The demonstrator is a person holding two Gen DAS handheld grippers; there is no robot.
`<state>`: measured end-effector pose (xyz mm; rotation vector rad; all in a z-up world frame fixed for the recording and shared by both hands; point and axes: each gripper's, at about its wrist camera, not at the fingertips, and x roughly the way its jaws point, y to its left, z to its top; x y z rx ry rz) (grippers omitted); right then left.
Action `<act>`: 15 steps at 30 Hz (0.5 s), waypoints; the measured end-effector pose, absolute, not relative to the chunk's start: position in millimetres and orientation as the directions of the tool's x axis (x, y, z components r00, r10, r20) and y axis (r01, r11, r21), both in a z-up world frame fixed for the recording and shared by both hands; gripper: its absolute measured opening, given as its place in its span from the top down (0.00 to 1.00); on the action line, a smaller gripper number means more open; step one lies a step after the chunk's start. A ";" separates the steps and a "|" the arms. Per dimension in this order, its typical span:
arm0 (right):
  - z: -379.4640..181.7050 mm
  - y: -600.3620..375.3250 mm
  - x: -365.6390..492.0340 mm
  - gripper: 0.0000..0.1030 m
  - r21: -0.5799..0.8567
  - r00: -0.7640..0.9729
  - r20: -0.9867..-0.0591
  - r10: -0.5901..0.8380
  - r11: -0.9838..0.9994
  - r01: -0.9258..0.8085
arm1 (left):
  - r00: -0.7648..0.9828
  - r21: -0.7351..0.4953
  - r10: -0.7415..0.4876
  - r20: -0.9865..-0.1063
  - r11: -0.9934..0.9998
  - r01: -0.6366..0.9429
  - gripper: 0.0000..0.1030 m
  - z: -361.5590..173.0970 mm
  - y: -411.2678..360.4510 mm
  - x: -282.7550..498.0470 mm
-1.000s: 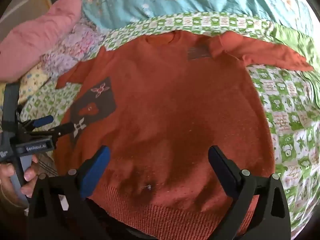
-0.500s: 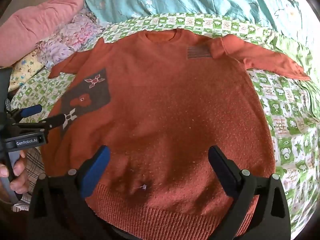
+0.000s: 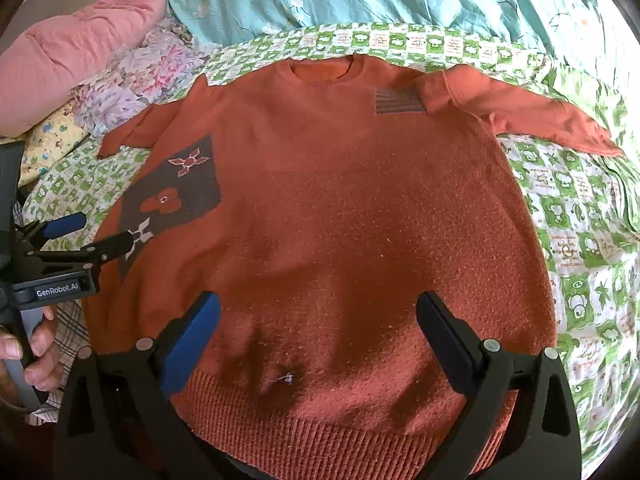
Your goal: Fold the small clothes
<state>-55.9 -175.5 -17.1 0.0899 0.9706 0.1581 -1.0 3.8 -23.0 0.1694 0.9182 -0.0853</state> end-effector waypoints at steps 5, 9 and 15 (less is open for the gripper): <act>-18.8 -177.3 -56.2 0.05 0.153 0.569 -0.804 0.176 0.984 -0.088 | 0.627 0.095 -0.020 -0.779 0.984 0.150 0.02 -20.7 3.6 -3.5; -19.9 -178.2 -56.0 0.05 0.155 0.579 -0.797 0.174 0.985 -0.083 | 0.658 0.088 -0.045 -0.752 0.982 0.168 0.02 -15.5 -0.3 -10.1; -18.2 -178.9 -56.5 0.05 0.158 0.591 -0.787 0.177 0.984 -0.083 | 0.714 0.085 -0.087 -0.694 0.976 0.201 0.02 -9.3 -9.0 -23.5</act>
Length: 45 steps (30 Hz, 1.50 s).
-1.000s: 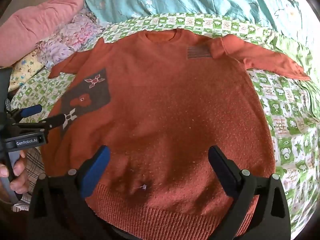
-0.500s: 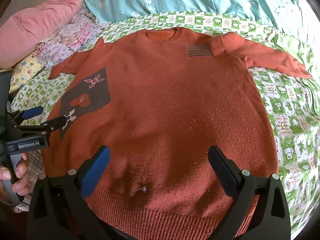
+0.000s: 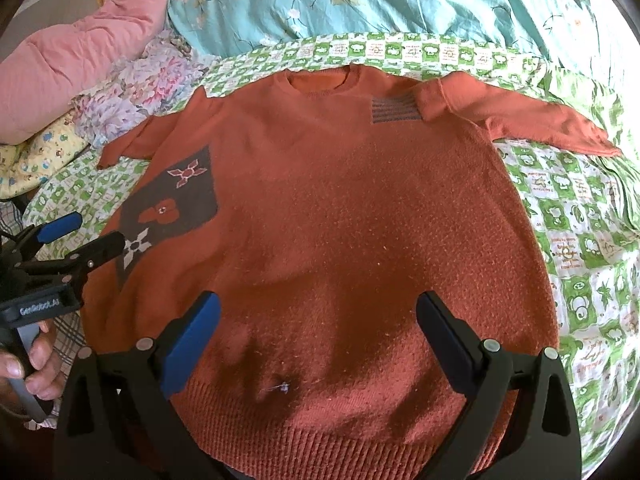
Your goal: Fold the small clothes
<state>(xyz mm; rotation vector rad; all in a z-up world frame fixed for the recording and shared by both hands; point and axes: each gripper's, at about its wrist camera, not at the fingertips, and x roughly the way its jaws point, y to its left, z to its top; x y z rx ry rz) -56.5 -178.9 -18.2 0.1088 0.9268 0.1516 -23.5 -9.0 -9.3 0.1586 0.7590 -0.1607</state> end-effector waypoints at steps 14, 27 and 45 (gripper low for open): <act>-20.3 -176.6 -58.2 0.05 0.136 0.603 -0.780 0.167 0.986 -0.096 | 0.684 0.078 -0.096 -0.723 0.972 0.220 0.02 -18.2 -13.3 -21.3; -21.4 -174.6 -58.0 0.05 0.132 0.606 -0.777 0.168 0.986 -0.104 | 0.678 0.079 -0.090 -0.729 0.974 0.214 0.02 -20.8 -12.7 -19.6; -24.6 -169.7 -58.6 0.05 0.127 0.592 -0.788 0.170 0.985 -0.114 | 0.673 0.077 -0.085 -0.735 0.975 0.207 0.02 -22.5 -10.3 -18.5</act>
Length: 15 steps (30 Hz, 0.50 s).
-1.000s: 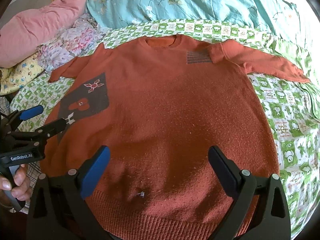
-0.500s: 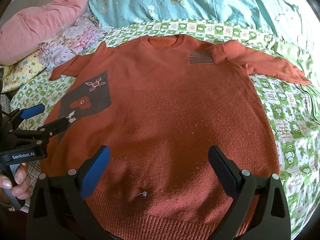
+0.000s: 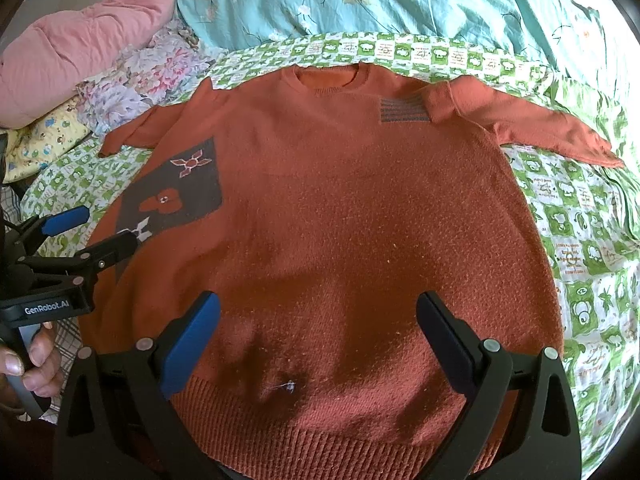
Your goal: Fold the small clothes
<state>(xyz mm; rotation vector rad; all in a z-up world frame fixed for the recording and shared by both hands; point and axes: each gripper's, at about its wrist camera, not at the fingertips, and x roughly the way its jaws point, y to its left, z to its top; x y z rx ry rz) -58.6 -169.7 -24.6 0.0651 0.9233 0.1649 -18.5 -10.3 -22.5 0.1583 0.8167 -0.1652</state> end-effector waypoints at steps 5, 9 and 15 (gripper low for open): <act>-22.9 -169.1 -58.9 0.05 0.130 0.595 -0.784 0.175 0.984 -0.118 | 0.674 0.077 -0.085 -0.734 0.975 0.206 0.02 -22.1 -9.5 -17.1; -19.7 -168.8 -59.2 0.05 0.132 0.602 -0.778 0.179 0.984 -0.122 | 0.674 0.076 -0.086 -0.734 0.975 0.207 0.02 -21.5 -9.7 -16.4; -17.8 -175.4 -58.5 0.05 0.151 0.604 -0.774 0.190 0.982 -0.115 | 0.664 0.074 -0.090 -0.742 0.974 0.214 0.02 -21.3 -11.1 -11.2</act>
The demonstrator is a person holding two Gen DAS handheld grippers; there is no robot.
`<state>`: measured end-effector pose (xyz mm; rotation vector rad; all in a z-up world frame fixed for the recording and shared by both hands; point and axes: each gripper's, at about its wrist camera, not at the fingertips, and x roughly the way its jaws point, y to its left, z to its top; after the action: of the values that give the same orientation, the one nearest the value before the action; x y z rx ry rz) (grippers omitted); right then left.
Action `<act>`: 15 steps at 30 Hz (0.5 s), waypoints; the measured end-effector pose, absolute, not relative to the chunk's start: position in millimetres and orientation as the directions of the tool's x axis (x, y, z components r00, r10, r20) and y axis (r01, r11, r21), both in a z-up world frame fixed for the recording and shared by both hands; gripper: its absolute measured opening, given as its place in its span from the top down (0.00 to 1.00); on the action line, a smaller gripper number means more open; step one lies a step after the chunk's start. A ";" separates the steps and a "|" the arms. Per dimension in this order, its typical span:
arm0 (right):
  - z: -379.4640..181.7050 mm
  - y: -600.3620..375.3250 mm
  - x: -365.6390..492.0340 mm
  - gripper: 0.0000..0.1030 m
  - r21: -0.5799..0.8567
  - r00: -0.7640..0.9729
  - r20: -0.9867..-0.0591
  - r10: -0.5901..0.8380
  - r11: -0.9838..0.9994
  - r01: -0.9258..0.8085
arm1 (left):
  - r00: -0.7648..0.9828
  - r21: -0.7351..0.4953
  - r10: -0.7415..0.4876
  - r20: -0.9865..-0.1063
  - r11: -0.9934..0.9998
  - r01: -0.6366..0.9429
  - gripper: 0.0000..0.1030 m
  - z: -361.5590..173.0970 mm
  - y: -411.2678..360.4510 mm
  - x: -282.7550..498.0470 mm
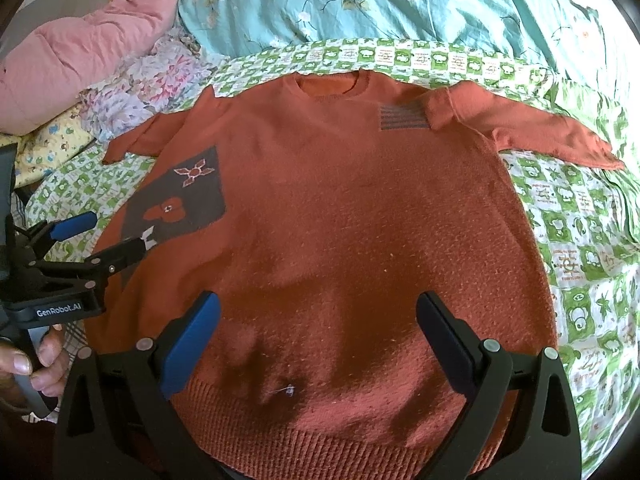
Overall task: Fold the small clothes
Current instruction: 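Grasp the sweater sleeve with the right tool and lift it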
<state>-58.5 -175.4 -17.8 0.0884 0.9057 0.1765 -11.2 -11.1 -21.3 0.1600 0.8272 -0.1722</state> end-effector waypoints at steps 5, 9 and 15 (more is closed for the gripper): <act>-14.4 -201.4 -48.9 0.05 0.206 0.610 -0.765 0.207 0.976 -0.073 | 0.659 0.039 -0.134 -0.740 0.970 0.240 0.01 -16.8 -14.4 4.0; -14.9 -236.8 -34.6 0.05 0.226 0.619 -0.764 0.181 0.974 -0.007 | 0.647 0.023 -0.142 -0.749 0.971 0.240 0.01 -15.0 -17.4 26.5; -12.6 -320.3 -3.0 0.05 0.284 0.640 -0.757 0.132 0.949 0.139 | 0.631 -0.001 -0.148 -0.762 0.974 0.227 0.01 -11.9 -22.9 73.3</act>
<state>-3.0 -320.3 -12.6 0.3323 0.8808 -0.0039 73.3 -22.9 -11.9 0.0988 0.8621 -0.2151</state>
